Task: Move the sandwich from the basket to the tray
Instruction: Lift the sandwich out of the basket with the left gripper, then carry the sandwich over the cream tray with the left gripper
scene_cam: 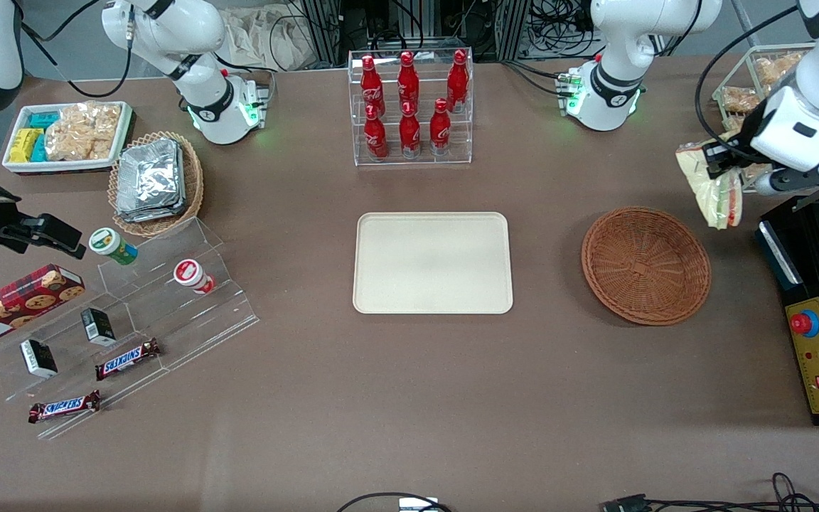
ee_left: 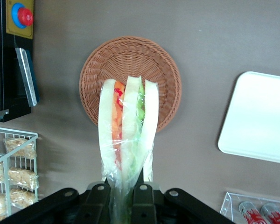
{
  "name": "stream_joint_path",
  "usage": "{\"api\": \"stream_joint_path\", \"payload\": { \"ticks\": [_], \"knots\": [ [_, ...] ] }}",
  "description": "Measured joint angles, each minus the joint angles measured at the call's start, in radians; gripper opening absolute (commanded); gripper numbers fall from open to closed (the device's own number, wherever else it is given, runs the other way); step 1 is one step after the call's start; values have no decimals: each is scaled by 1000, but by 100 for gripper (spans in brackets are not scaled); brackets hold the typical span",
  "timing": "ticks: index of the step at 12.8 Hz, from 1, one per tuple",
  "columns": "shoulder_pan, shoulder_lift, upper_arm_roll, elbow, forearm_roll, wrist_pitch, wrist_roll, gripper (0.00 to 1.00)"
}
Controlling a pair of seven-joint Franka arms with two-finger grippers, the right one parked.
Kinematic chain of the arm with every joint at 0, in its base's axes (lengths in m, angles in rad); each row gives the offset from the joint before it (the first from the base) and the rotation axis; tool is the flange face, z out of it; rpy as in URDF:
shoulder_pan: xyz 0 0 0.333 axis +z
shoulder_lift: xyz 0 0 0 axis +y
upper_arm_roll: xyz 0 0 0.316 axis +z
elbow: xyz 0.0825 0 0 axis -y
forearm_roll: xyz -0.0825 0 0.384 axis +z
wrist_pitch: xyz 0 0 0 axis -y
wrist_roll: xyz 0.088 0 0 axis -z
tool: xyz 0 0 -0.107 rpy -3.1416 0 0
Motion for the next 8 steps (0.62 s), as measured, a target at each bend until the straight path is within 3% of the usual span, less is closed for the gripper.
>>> {"api": "stream_joint_path", "payload": {
  "ticks": [3,8],
  "knots": [
    [-1,28,-104,57,-3,-12,-49,0],
    [-7,160,-411,178,-6,-12,-408,0]
  ]
}}
